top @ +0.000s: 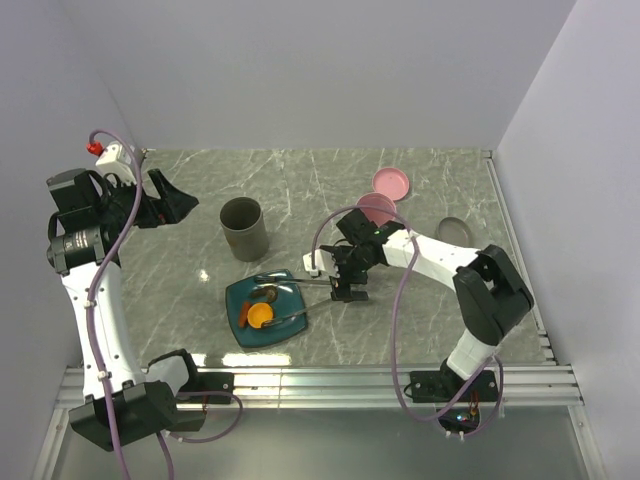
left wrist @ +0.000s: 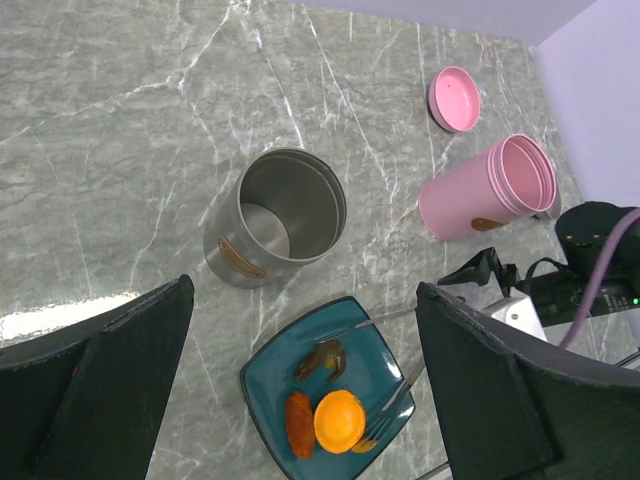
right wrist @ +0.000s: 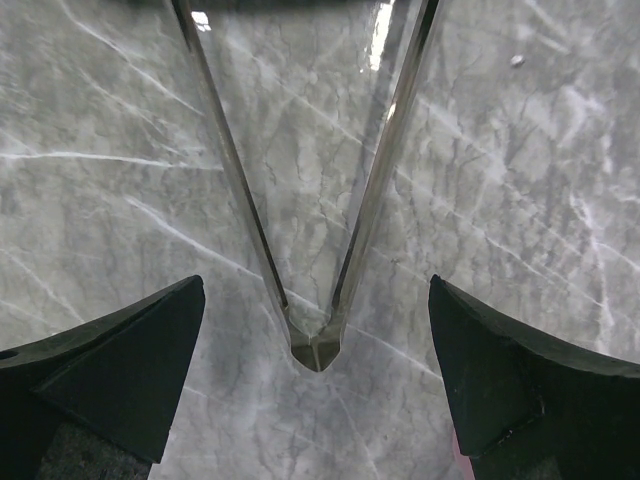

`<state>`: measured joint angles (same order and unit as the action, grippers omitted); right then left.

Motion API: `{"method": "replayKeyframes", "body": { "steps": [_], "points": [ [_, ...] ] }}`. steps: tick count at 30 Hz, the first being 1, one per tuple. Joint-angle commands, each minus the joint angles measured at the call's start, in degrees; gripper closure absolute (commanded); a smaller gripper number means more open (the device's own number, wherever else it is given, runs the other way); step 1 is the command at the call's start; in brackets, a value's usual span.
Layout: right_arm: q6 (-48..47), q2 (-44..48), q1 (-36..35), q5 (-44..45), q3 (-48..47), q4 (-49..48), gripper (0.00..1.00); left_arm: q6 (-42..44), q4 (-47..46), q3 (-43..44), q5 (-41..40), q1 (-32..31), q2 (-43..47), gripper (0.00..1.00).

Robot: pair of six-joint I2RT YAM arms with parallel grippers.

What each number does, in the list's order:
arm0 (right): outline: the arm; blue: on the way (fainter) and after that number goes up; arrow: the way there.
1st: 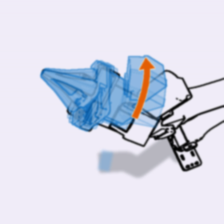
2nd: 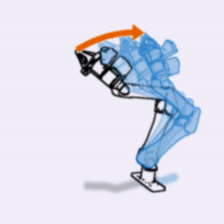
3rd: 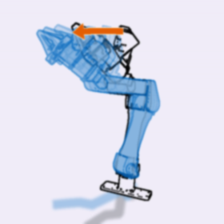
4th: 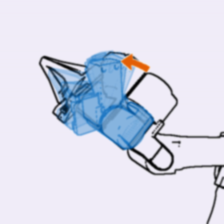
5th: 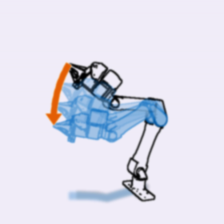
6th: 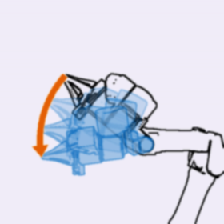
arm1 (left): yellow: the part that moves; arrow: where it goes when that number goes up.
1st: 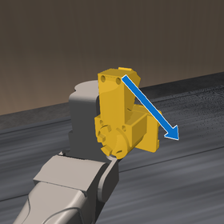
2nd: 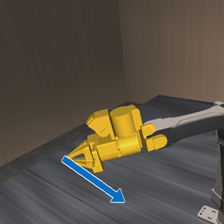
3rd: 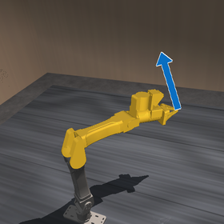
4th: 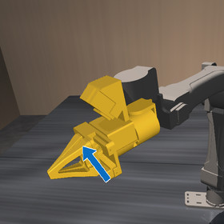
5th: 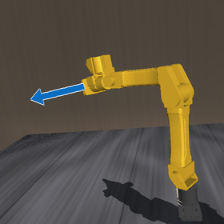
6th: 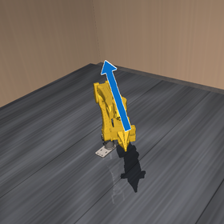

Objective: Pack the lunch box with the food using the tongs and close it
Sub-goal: Pick up the clamp from the plate.

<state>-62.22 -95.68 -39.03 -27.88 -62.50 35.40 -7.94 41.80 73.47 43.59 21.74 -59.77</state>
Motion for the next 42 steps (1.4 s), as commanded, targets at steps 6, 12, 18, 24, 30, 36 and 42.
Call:
{"method": "replayKeyframes", "body": {
  "steps": [6,12,18,24,30,36,42],
  "points": [
    [1.66,-3.20,-1.23,1.69,-1.40,-1.73,0.00,0.12,-1.20,0.00,1.14,0.24,0.71,0.01],
    [3.32,-4.60,-4.12,3.00,-2.19,-1.99,0.00,0.21,-1.46,0.36,0.79,0.15,0.71,0.01],
    [5.87,-7.59,-6.24,7.30,-4.12,-2.70,0.00,-0.05,-1.37,0.79,0.70,0.24,0.27,0.01],
    [7.98,-9.70,-8.08,8.63,-6.58,-3.93,0.00,-0.32,-1.90,-0.08,0.97,0.15,0.70,0.01],
    [8.34,-10.58,-9.66,8.54,-7.98,-4.64,0.00,0.56,-1.29,-0.08,1.84,0.24,1.06,0.01],
    [9.13,-11.11,-10.63,7.84,-8.60,-4.99,0.00,1.09,-1.11,-0.43,2.64,0.24,0.88,0.01],
    [9.57,-12.34,-11.25,7.93,-8.87,-5.60,0.00,1.18,-1.02,-0.52,2.81,0.24,1.06,0.00]
  ]
}}
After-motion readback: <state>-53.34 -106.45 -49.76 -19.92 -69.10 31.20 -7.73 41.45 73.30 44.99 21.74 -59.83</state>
